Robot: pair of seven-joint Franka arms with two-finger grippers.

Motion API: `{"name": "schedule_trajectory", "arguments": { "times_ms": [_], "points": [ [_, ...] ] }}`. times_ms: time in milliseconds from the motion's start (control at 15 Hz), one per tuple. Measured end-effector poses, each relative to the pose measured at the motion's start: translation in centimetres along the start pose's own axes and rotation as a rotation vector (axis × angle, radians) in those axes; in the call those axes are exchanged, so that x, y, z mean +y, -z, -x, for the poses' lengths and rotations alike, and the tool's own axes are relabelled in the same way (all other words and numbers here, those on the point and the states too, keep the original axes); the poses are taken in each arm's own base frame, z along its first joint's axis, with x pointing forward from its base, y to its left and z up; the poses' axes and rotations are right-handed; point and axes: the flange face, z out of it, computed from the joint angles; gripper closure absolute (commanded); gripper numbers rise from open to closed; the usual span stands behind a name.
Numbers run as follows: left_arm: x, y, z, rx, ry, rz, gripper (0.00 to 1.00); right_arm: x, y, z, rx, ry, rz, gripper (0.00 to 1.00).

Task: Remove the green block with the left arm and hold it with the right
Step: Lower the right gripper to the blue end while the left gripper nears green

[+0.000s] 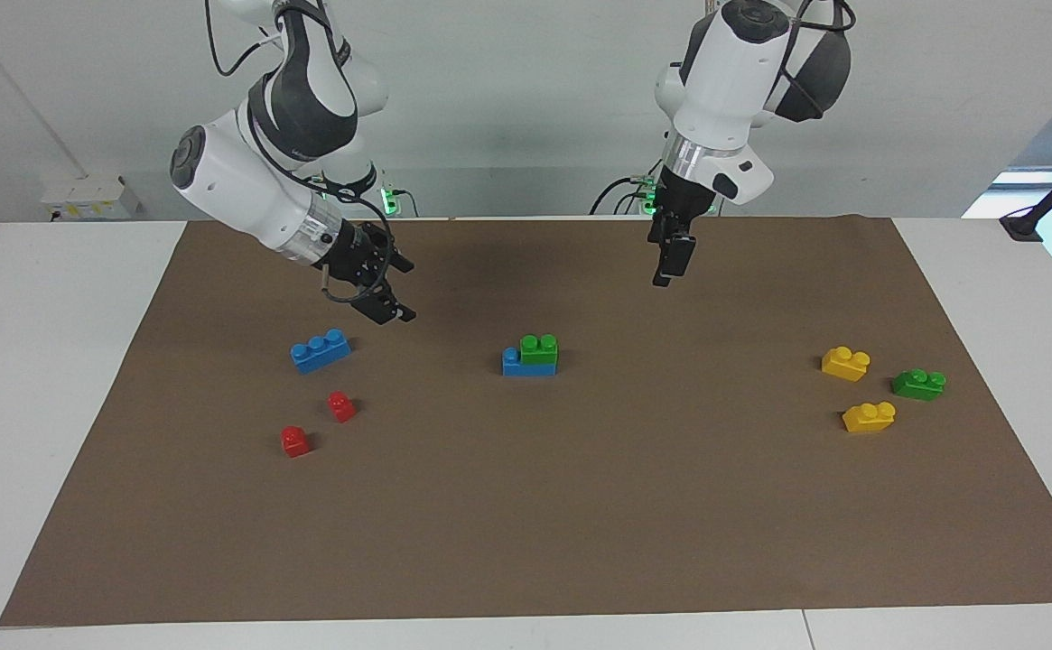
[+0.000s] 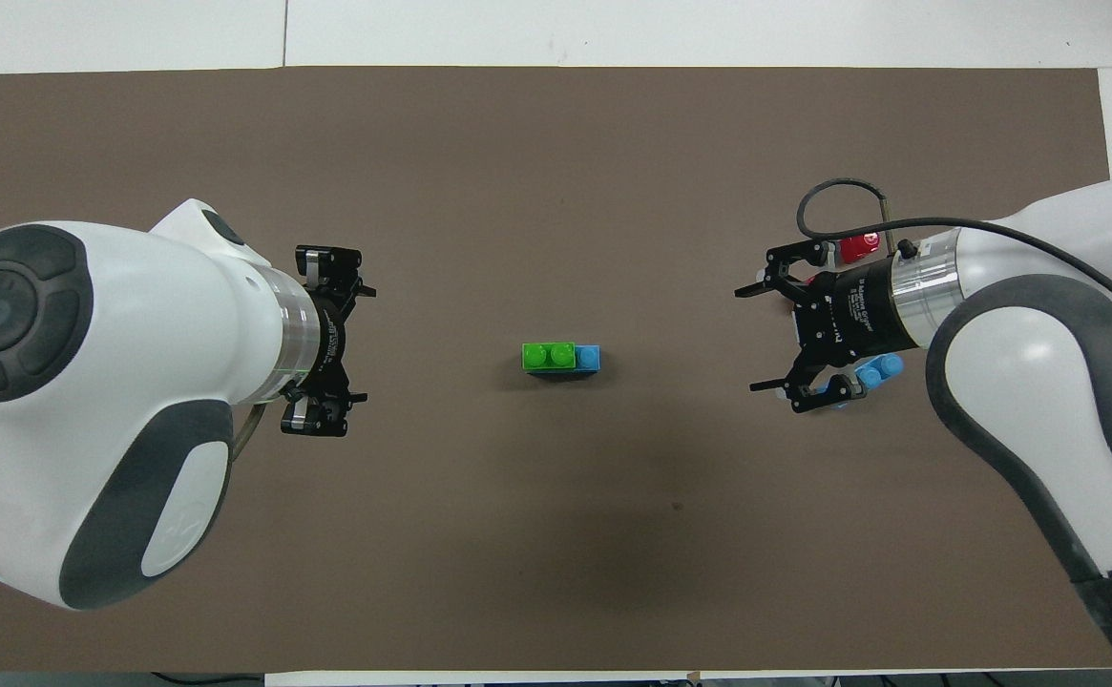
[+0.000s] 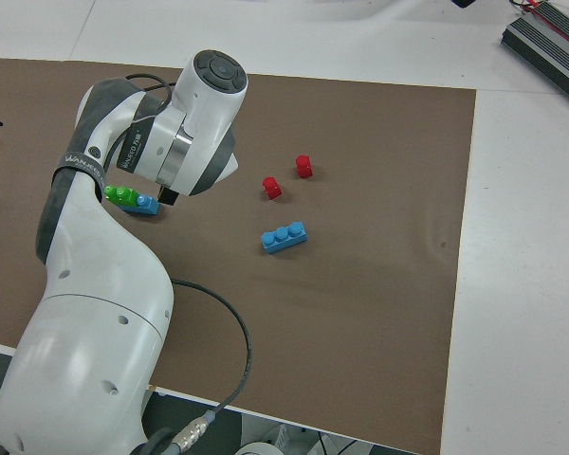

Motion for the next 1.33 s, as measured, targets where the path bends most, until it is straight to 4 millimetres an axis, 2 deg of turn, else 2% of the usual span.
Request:
{"name": "schedule_trajectory", "arguments": {
  "times_ms": [200, 467, 667, 1067, 1333],
  "points": [
    [-0.5, -0.9, 2.0, -0.003, 0.04, -0.006, 0.0, -0.4, -1.2, 0.4, -0.011, -0.005, -0.021, 0.0],
    [-1.0, -3.1, 4.4, 0.005, 0.069, -0.04, 0.0, -0.6, -4.8, 1.7, -0.017, -0.003, -0.051, 0.0],
    [-1.0, -5.0, 5.9, 0.008, 0.089, -0.054, 0.0, -0.4, -6.5, 2.2, -0.009, 0.004, -0.055, 0.0],
    [-0.3, -8.6, 7.4, 0.011, 0.133, -0.064, 0.0, 0.5, -8.9, 1.9, 0.02, 0.0, -0.069, 0.0],
    [-0.3, -9.9, 8.8, -0.002, 0.156, -0.044, 0.0, 0.9, -11.1, 1.9, 0.029, 0.001, -0.029, 0.0]
  ]
}}
